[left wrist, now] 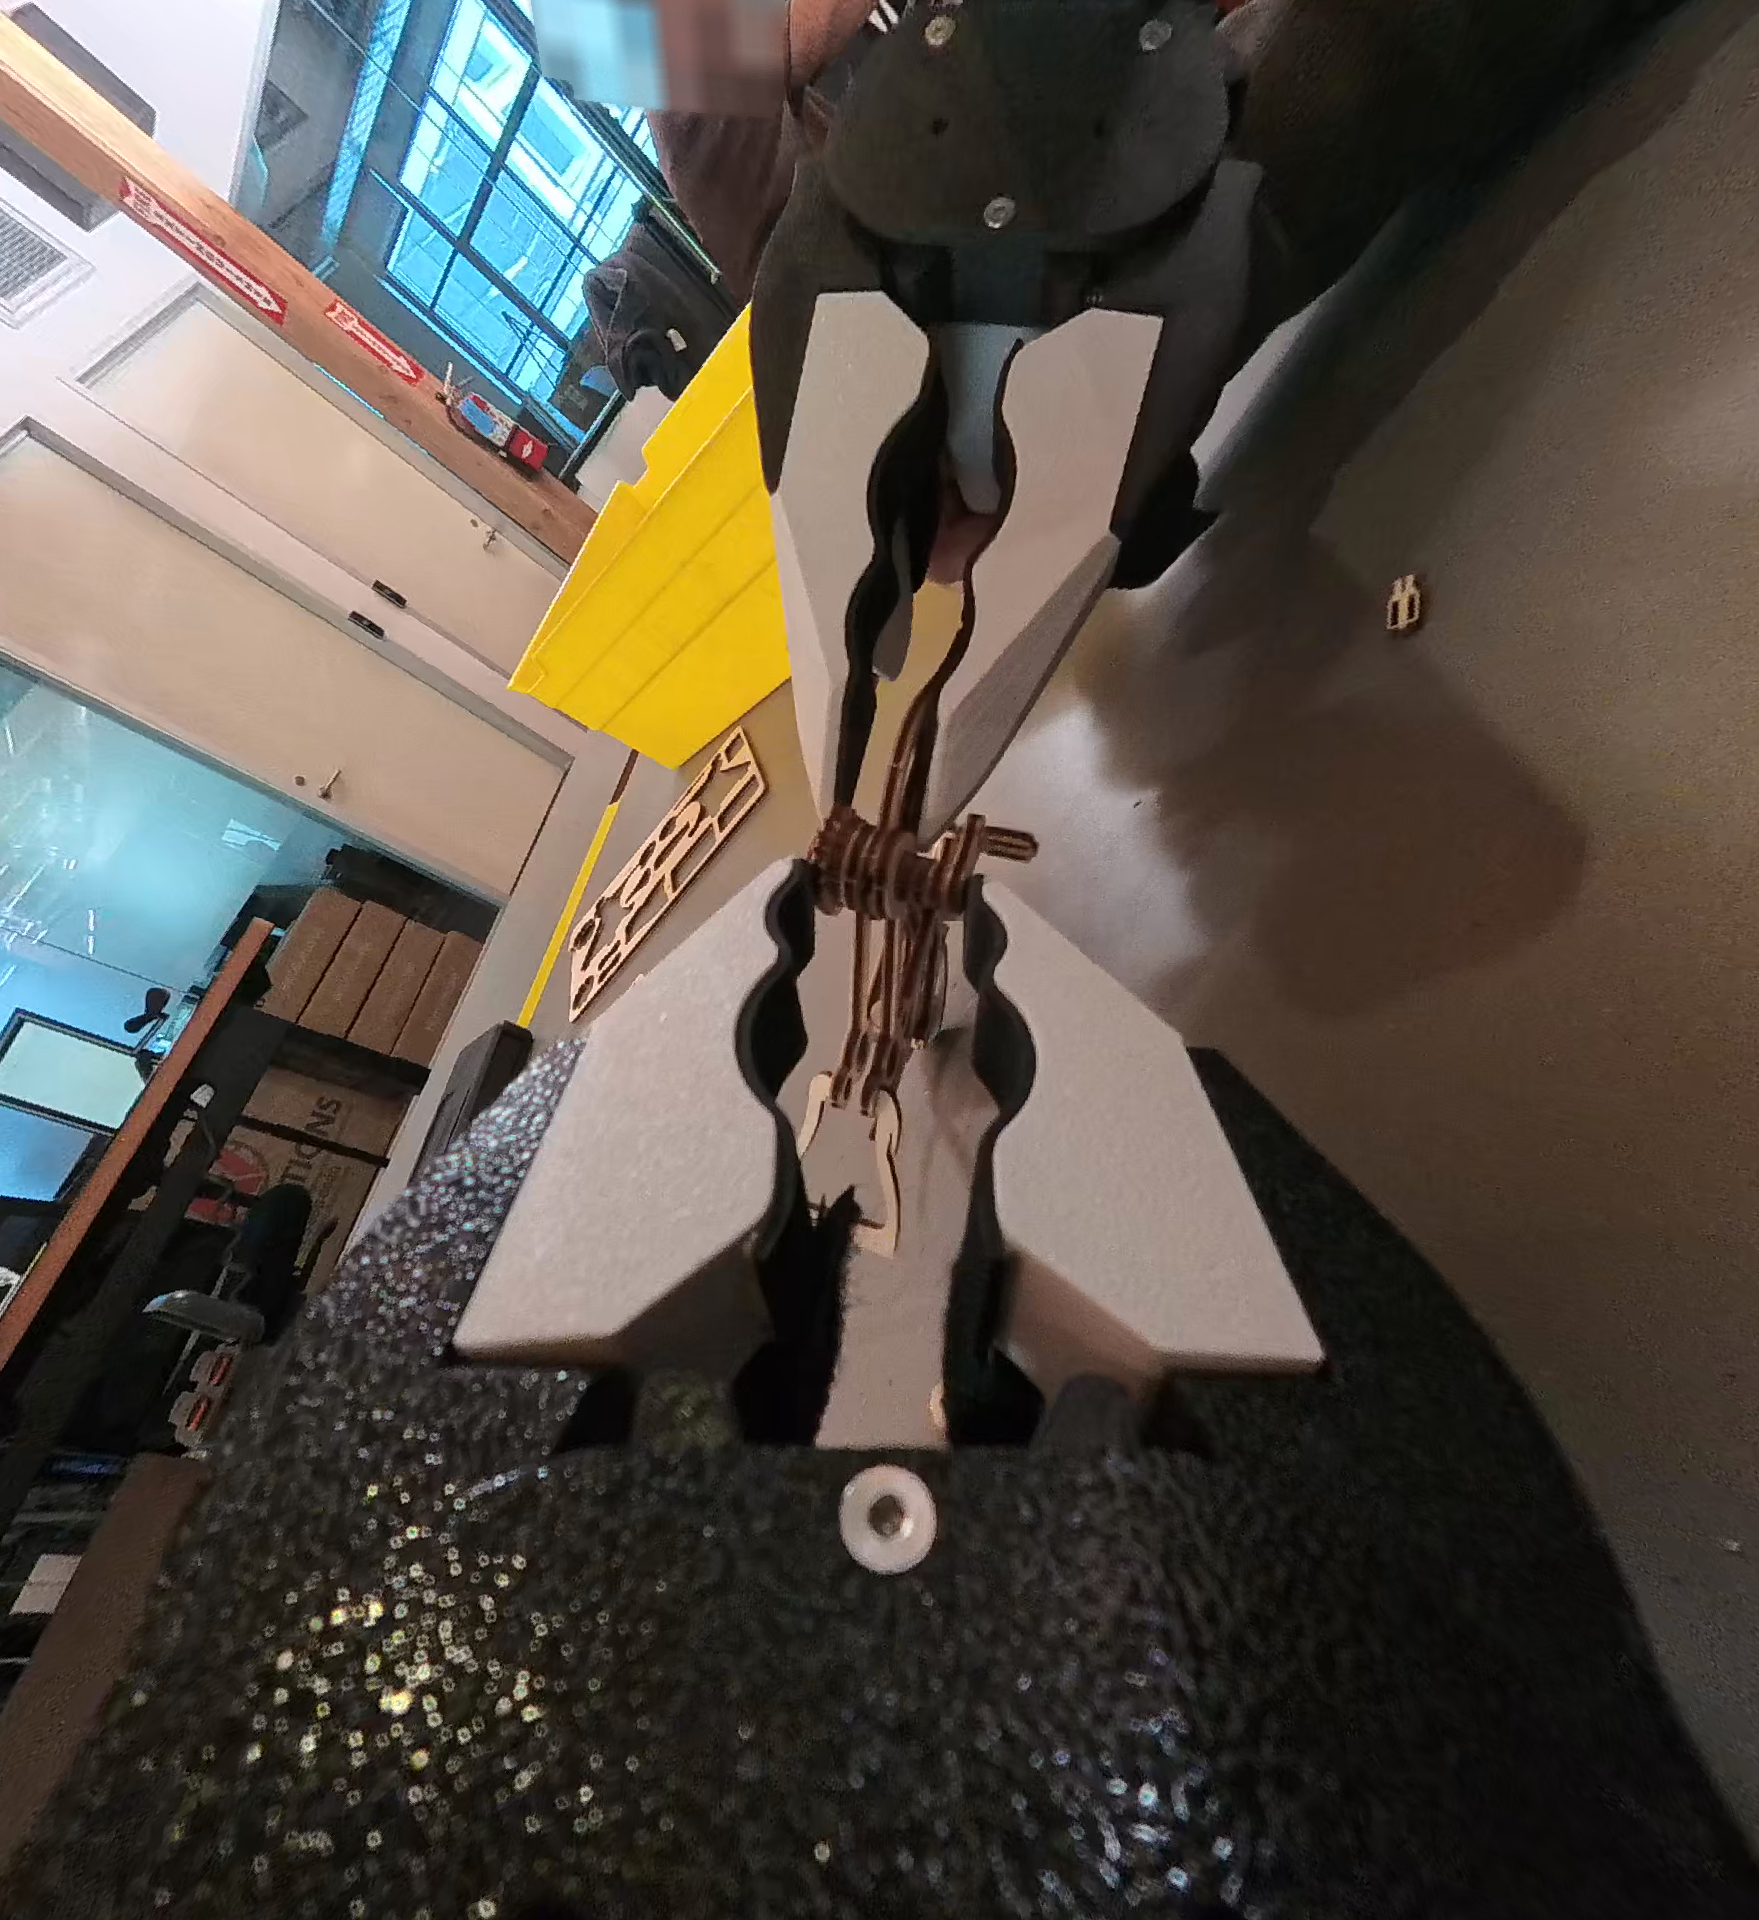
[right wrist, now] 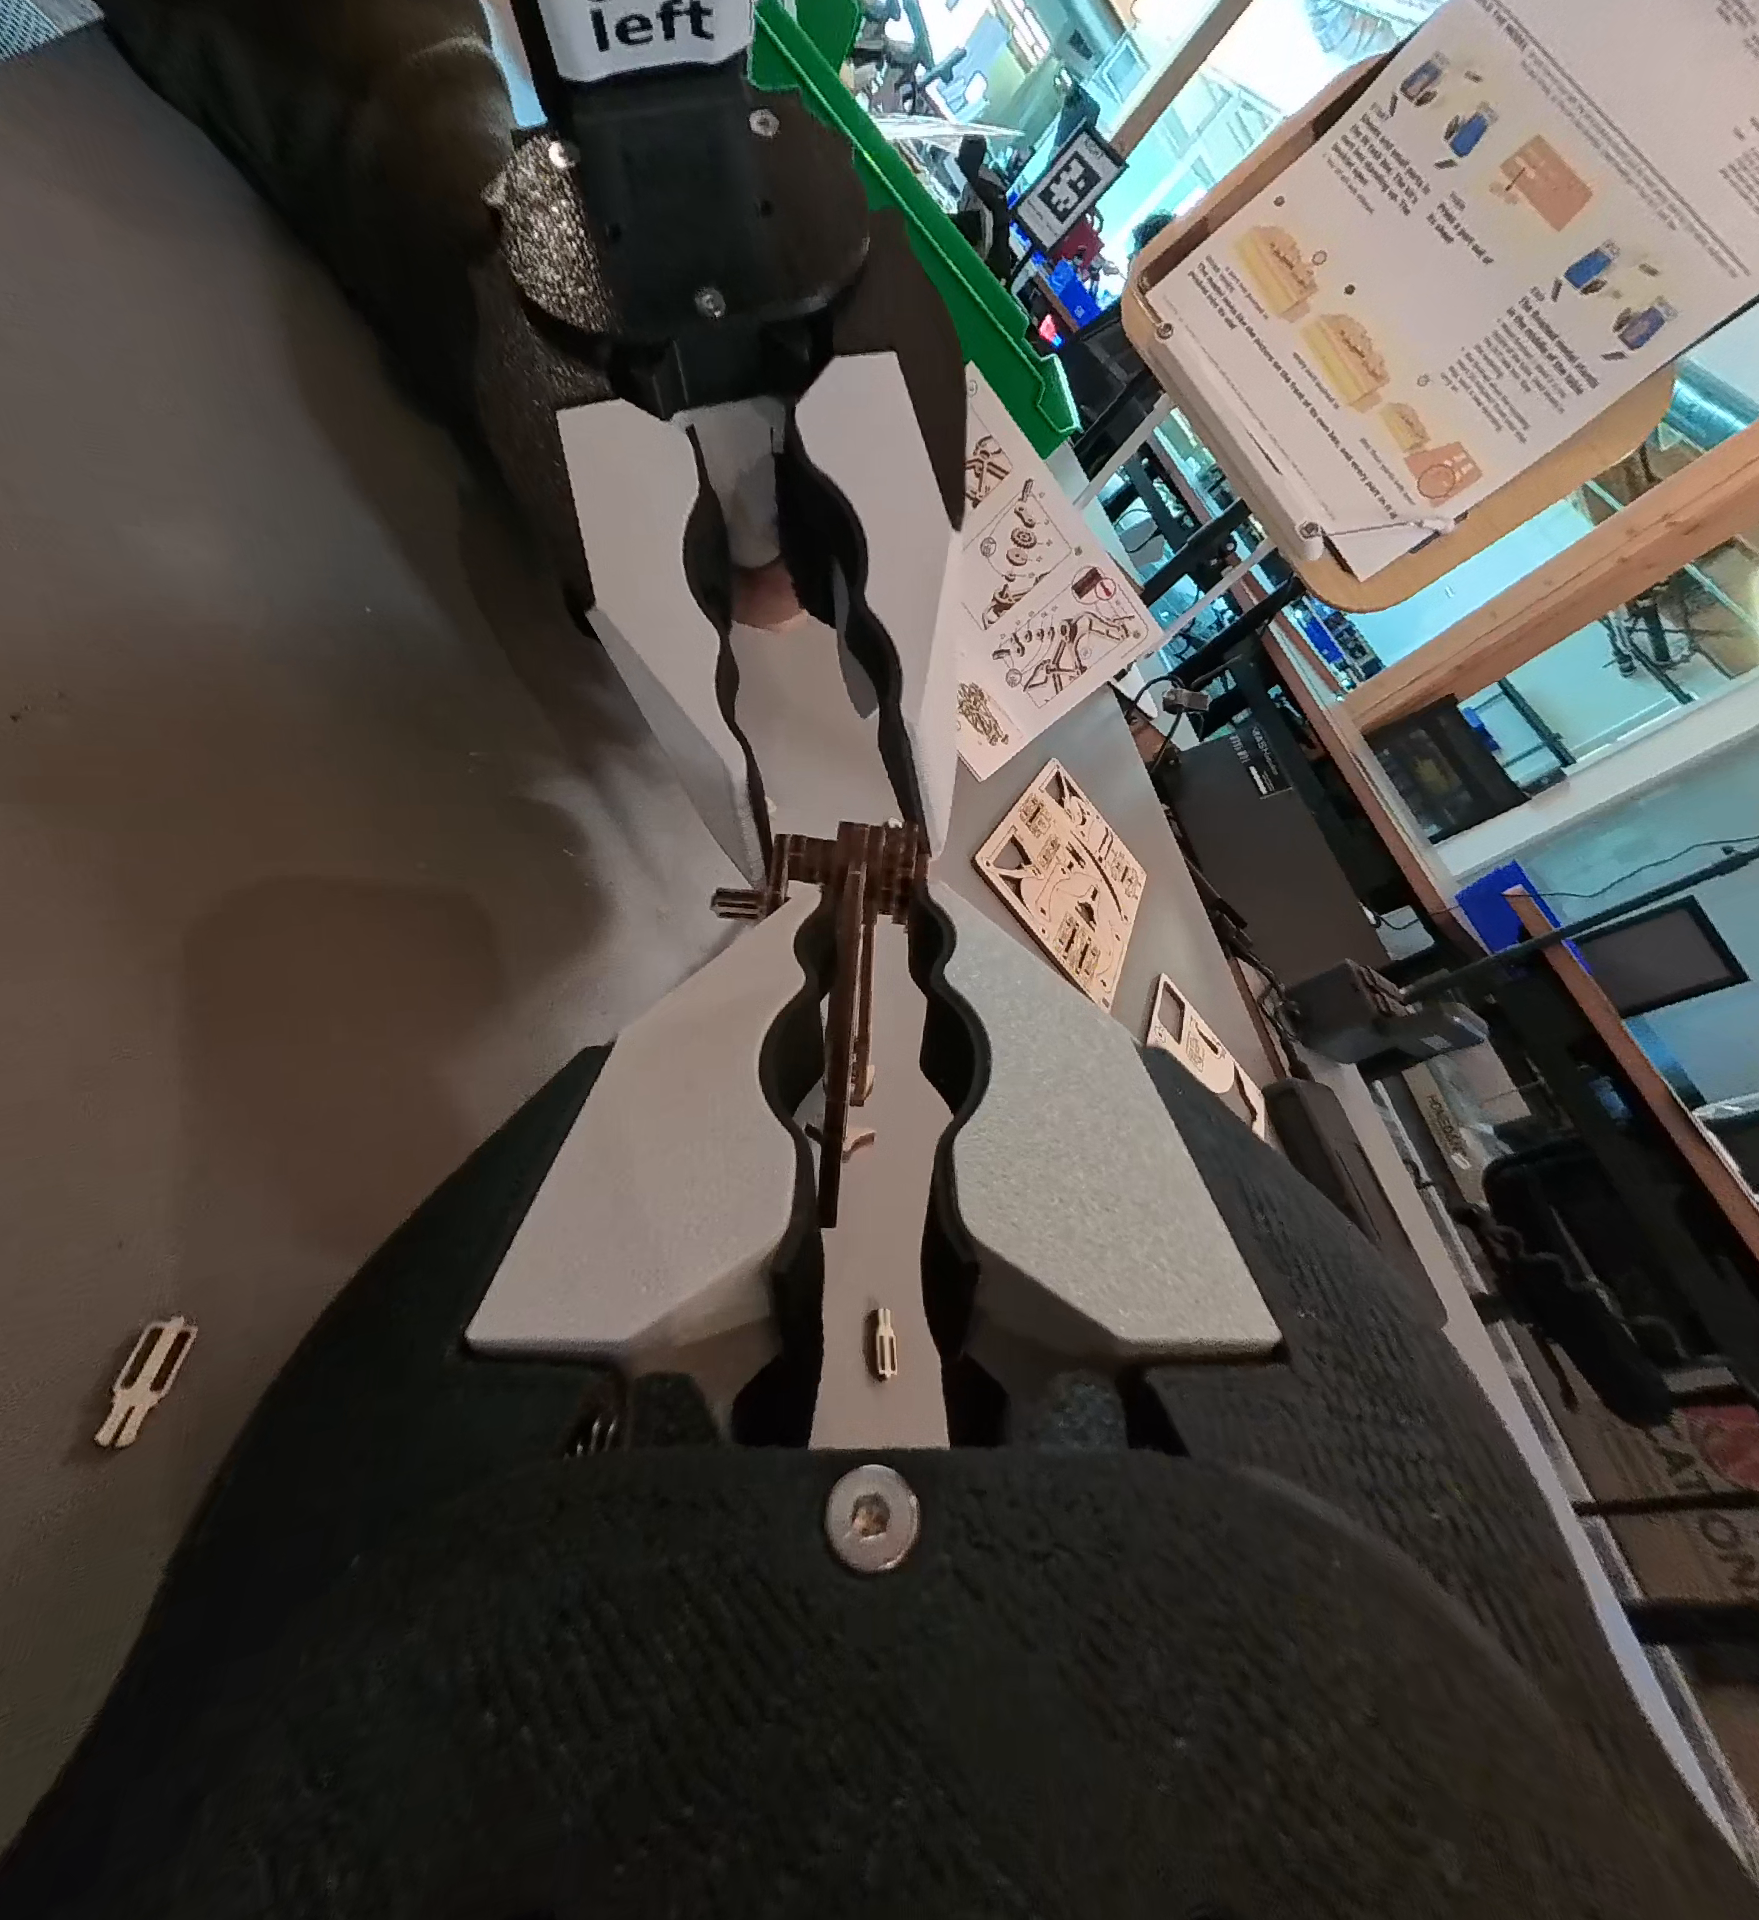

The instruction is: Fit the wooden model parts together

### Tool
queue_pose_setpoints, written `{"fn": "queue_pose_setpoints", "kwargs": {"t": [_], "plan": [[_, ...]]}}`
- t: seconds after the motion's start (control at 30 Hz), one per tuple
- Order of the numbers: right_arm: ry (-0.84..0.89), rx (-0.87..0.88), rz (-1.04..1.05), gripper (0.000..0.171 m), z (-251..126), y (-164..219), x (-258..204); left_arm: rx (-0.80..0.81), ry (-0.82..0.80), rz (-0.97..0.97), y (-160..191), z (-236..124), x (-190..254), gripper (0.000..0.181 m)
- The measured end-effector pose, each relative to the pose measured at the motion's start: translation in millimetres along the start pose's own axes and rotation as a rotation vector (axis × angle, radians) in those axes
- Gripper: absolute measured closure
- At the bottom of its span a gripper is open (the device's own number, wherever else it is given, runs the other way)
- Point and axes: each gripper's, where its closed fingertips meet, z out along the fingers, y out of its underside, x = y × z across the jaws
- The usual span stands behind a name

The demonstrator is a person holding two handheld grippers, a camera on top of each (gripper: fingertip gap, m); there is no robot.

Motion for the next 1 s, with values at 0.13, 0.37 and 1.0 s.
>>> {"fn": "queue_pose_setpoints", "kwargs": {"t": [0.13, 0.37, 1.0], "plan": [[0.001, -0.012, -0.011, 0.161, 0, 1, 0, -0.009, -0.003, 0.006, 1, 0, 1, 0.154], [0.011, -0.003, -0.046, 0.158, -2, -1, 2, 0.008, -0.002, -0.014, -3, 0, 0, 0.154], [-0.084, 0.098, 0.129, 0.141, -21, -17, 9, 0.034, -0.058, 0.116, -8, -5, -2, 0.155]]}}
